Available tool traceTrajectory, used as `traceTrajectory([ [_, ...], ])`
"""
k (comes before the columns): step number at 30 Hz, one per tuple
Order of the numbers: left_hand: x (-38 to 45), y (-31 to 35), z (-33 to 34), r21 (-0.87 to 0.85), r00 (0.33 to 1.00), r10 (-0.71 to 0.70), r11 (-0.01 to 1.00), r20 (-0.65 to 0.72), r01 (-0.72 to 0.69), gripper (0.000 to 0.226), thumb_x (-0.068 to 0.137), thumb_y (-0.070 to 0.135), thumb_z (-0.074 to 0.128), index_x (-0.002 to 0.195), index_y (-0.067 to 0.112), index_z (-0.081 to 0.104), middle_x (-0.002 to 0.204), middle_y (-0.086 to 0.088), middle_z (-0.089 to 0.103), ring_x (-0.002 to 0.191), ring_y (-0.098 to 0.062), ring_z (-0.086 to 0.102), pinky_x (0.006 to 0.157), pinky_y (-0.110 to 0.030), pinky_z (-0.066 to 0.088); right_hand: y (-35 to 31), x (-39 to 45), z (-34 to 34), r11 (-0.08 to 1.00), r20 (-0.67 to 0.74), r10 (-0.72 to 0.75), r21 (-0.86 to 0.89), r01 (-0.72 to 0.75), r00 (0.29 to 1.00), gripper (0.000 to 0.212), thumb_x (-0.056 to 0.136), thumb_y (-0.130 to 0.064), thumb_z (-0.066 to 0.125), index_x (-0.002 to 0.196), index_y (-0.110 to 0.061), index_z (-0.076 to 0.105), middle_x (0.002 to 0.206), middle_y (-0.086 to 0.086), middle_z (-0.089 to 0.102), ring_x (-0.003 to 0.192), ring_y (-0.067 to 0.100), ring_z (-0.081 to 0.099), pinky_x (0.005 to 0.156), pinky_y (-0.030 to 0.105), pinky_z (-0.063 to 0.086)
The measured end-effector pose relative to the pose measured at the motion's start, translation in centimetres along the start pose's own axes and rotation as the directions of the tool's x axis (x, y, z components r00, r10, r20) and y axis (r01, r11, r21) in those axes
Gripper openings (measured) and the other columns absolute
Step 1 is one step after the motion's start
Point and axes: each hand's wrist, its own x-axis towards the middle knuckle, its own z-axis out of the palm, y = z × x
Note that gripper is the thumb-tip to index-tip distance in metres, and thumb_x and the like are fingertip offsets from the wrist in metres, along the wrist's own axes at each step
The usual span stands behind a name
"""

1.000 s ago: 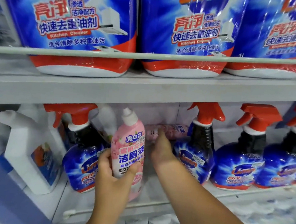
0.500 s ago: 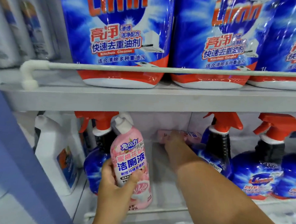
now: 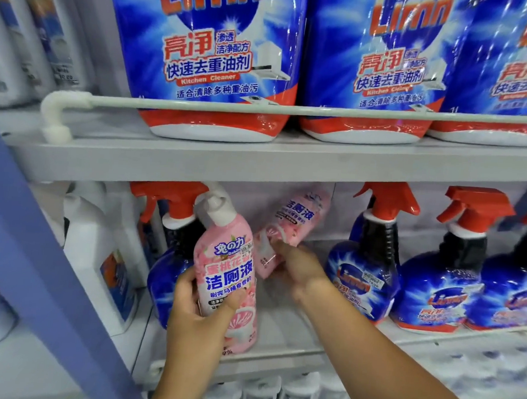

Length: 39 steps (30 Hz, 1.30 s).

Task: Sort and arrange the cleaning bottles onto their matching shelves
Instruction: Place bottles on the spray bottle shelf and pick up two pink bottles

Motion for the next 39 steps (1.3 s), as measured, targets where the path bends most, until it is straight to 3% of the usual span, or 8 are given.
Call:
traceTrajectory([
  [3, 0.3, 0.6, -0.5, -0.015, 1.0, 0.017, 1.0, 0.005, -0.017, 0.054, 0.07, 0.021, 0.086, 0.111, 0.044, 0.06, 0.108, 0.008, 0.077, 0.1, -0.017, 0.074, 0.085, -0.045, 0.06, -0.7, -1.4, -1.3, 0.969, 0.009, -0.158, -0.193, 0.157, 0.987, 0.03, 0.095, 0.007, 0.06, 0.122, -0.006, 0.061, 0.104, 0.016, 0.075, 0.074, 0.022, 0.078, 0.053, 0.036, 0.061],
  [6, 0.2, 1.6, -0.8, -0.048, 0.998, 0.055, 0.997, 0.04, -0.053, 0.052, 0.066, 0.025, 0.083, 0.11, 0.044, 0.061, 0.111, 0.005, 0.076, 0.102, -0.017, 0.074, 0.088, -0.046, 0.056, 0.0, -2.4, -2.8, 0.902, 0.095, -0.252, -0.339, 0.269, 0.963, 0.037, 0.092, 0.002, 0.066, 0.126, -0.01, 0.06, 0.113, 0.012, 0.076, 0.101, 0.031, 0.075, 0.089, 0.054, 0.059],
  [9, -0.5, 2.5, -0.8, -0.04, 0.997, 0.067, 0.997, 0.034, -0.066, 0.047, 0.076, 0.012, 0.082, 0.11, 0.036, 0.061, 0.105, 0.005, 0.077, 0.096, -0.016, 0.075, 0.08, -0.039, 0.058, 0.9, -4.1, -4.2, 0.907, 0.109, -0.253, -0.318, 0.275, 0.961, 0.052, 0.077, -0.006, 0.076, 0.127, -0.012, 0.061, 0.114, 0.011, 0.076, 0.103, 0.031, 0.074, 0.089, 0.051, 0.058],
  [19, -9.4, 5.2, -1.5, -0.01, 0.981, 0.041, 0.999, -0.188, -0.044, 0.042, 0.081, 0.017, 0.08, 0.115, 0.032, 0.062, 0.099, 0.009, 0.079, 0.085, -0.014, 0.077, 0.064, -0.032, 0.059, -0.3, -13.4, -9.2, 0.949, 0.335, -0.011, -0.294, 0.115, 0.942, 0.049, 0.071, -0.019, 0.078, 0.118, -0.013, 0.066, 0.102, 0.016, 0.076, 0.084, 0.033, 0.074, 0.065, 0.047, 0.062],
  [24, -14.8, 4.6, -3.4, 0.03, 0.929, 0.038, 0.999, -0.369, -0.029, 0.039, 0.082, 0.011, 0.079, 0.115, 0.025, 0.064, 0.101, 0.001, 0.079, 0.087, -0.02, 0.077, 0.07, -0.036, 0.061, 2.3, -16.8, -9.4, 0.921, 0.461, 0.105, -0.38, 0.089, 0.881, 0.047, 0.08, -0.02, 0.081, 0.122, -0.011, 0.063, 0.107, 0.016, 0.077, 0.086, 0.029, 0.075, 0.079, 0.046, 0.063],
  [29, -19.7, 5.2, -7.7, 0.049, 0.867, 0.035, 0.999, -0.497, -0.012, 0.052, 0.069, 0.028, 0.08, 0.117, 0.022, 0.063, 0.103, -0.004, 0.078, 0.086, -0.024, 0.076, 0.065, -0.037, 0.061, 6.7, -20.3, -6.4, 0.89, 0.571, 0.227, -0.45, 0.07, 0.789, 0.048, 0.075, -0.016, 0.086, 0.119, -0.018, 0.067, 0.113, 0.013, 0.077, 0.098, 0.034, 0.075, 0.085, 0.048, 0.06],
  [34, -22.6, 6.4, -15.1, 0.045, 0.773, 0.081, 0.997, -0.629, -0.068, 0.04, 0.082, 0.01, 0.077, 0.117, 0.026, 0.065, 0.101, -0.001, 0.079, 0.081, -0.017, 0.076, 0.06, -0.027, 0.06, 12.1, -23.0, -1.4, 0.863, 0.635, 0.302, -0.5, 0.079, 0.711, 0.053, 0.062, -0.029, 0.091, 0.111, -0.026, 0.072, 0.114, 0.013, 0.077, 0.101, 0.036, 0.074, 0.092, 0.055, 0.057],
  [39, -24.2, 7.2, -24.5, 0.02, 0.727, 0.075, 0.996, -0.683, -0.084, 0.038, 0.08, 0.018, 0.078, 0.115, 0.025, 0.066, 0.101, -0.004, 0.079, 0.08, -0.023, 0.076, 0.059, -0.037, 0.059, 18.4, -25.5, 5.5, 0.84, 0.657, 0.299, -0.525, 0.136, 0.692, 0.057, 0.063, -0.024, 0.092, 0.116, -0.019, 0.069, 0.107, 0.009, 0.079, 0.093, 0.03, 0.077, 0.083, 0.044, 0.059],
])
